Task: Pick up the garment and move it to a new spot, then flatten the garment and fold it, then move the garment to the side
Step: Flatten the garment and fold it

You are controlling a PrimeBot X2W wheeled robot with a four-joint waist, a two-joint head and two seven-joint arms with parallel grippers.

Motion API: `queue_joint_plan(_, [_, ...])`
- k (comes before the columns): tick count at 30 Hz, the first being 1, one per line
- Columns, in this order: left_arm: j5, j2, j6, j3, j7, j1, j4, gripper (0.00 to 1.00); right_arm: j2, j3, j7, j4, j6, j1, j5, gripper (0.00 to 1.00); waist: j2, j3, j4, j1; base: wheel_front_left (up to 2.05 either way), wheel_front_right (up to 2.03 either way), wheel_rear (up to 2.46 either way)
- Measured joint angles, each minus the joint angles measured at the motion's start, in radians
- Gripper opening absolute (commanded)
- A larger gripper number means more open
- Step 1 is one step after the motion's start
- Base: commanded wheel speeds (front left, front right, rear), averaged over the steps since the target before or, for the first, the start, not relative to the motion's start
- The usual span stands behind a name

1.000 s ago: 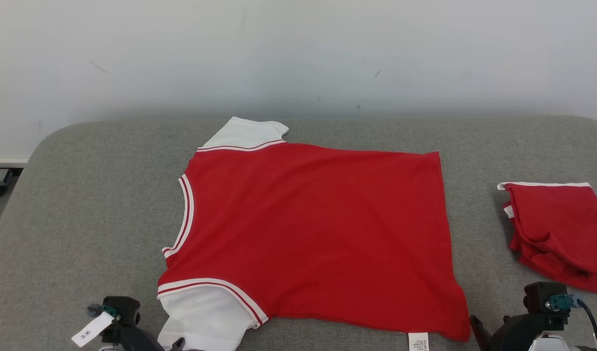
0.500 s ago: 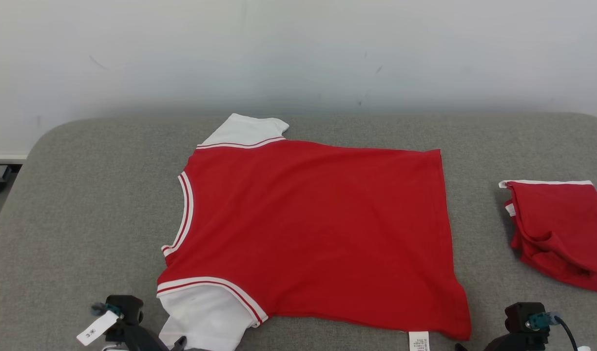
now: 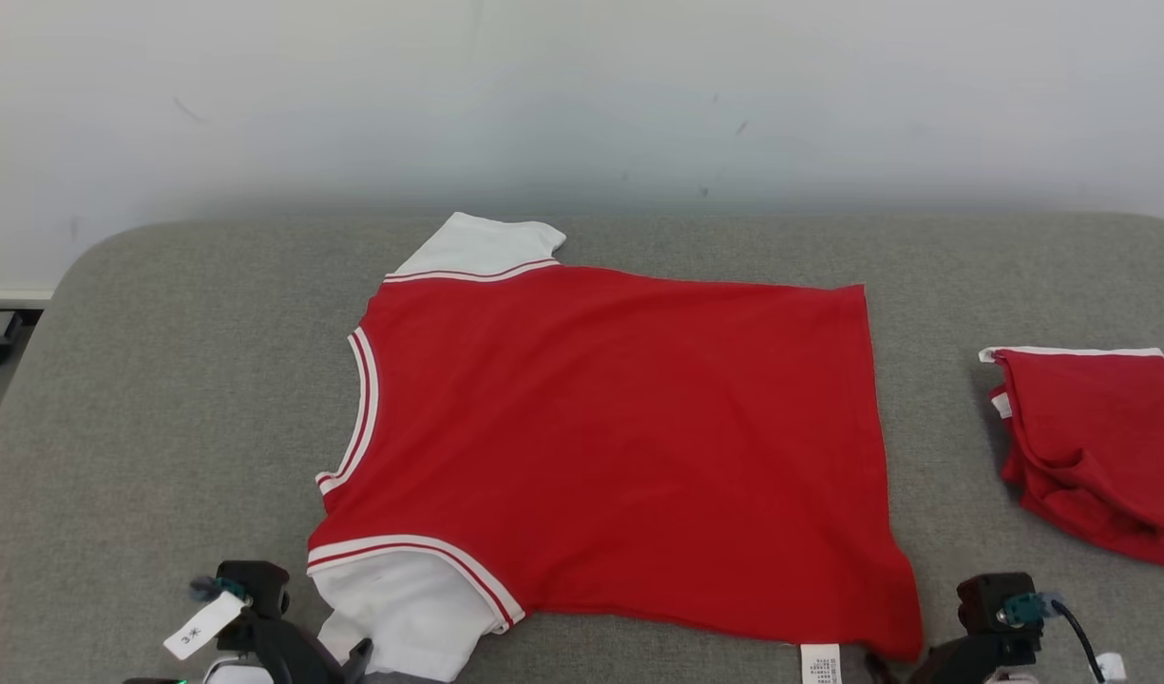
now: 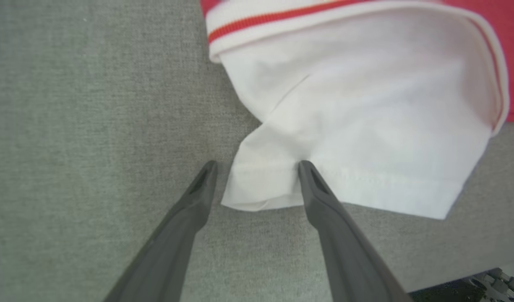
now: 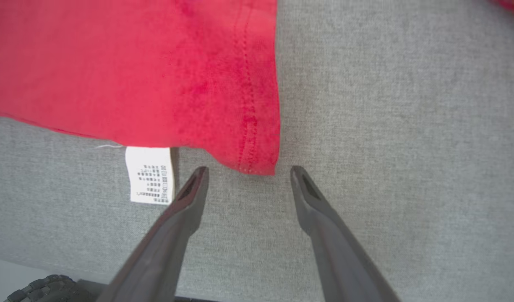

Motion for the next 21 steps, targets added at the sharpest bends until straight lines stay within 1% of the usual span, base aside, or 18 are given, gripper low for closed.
queue_joint_plan(3, [0.0, -0.006, 0.0, -0.003, -0.001, -0.012, 0.005, 1.0, 0.002, 0.002, -0.017, 0.01, 0.0, -0.032, -0.008, 1.0, 0.0, 0.003, 0.003, 0.0001, 0.0, 0.0, 0.0])
queue_joint_plan(5, [0.004, -0.008, 0.0, -0.005, -0.008, -0.013, 0.008, 1.0, 0.002, 0.005, -0.019, 0.026, 0.009, -0.051, -0.008, 1.0, 0.0, 0.005, 0.006, 0.0001, 0.0, 0.0, 0.0])
queue_joint_plan(15, [0.007, -0.022, -0.002, -0.014, -0.017, -0.035, 0.02, 1.0, 0.009, 0.006, -0.036, 0.08, 0.009, -0.053, -0.018, 1.0, 0.0, 0.02, 0.025, 0.0, 0.0, 0.0, 0.0])
queue_joint_plan(16, [0.007, -0.022, -0.003, -0.014, -0.018, -0.035, 0.021, 1.0, 0.009, 0.006, -0.039, 0.083, 0.009, -0.054, -0.018, 0.81, 0.0, 0.021, 0.027, 0.0001, 0.0, 0.0, 0.0])
queue_joint_plan(17, [0.007, -0.023, -0.003, -0.014, -0.018, -0.035, 0.021, 1.0, 0.009, 0.005, -0.044, 0.087, 0.009, -0.054, -0.018, 0.5, 0.0, 0.022, 0.027, 0.0, 0.0, 0.0, 0.0])
queue_joint_plan(18, [0.007, -0.023, -0.003, -0.014, -0.021, -0.035, 0.021, 1.0, 0.01, 0.002, -0.045, 0.089, 0.008, -0.054, -0.018, 0.27, -0.0001, 0.022, 0.027, 0.0, 0.0, 0.0, 0.0])
queue_joint_plan(19, [0.007, -0.024, -0.003, -0.014, -0.023, -0.035, 0.022, 1.0, 0.01, -0.001, -0.045, 0.093, 0.007, -0.055, -0.018, 0.21, 0.0, 0.023, 0.027, 0.0, 0.0, 0.0, 0.0])
queue_joint_plan(20, [0.007, -0.024, -0.006, -0.014, -0.026, -0.035, 0.023, 1.0, 0.009, -0.003, -0.047, 0.096, 0.007, -0.055, -0.018, 0.11, 0.0, 0.023, 0.027, 0.0, 0.0, 0.0, 0.0])
queue_joint_plan(21, [0.007, -0.024, -0.009, -0.014, -0.026, -0.035, 0.024, 0.69, 0.01, -0.004, -0.052, 0.098, 0.007, -0.055, -0.018, 0.0, 0.0, 0.023, 0.026, 0.0, 0.0, 0.0, 0.0])
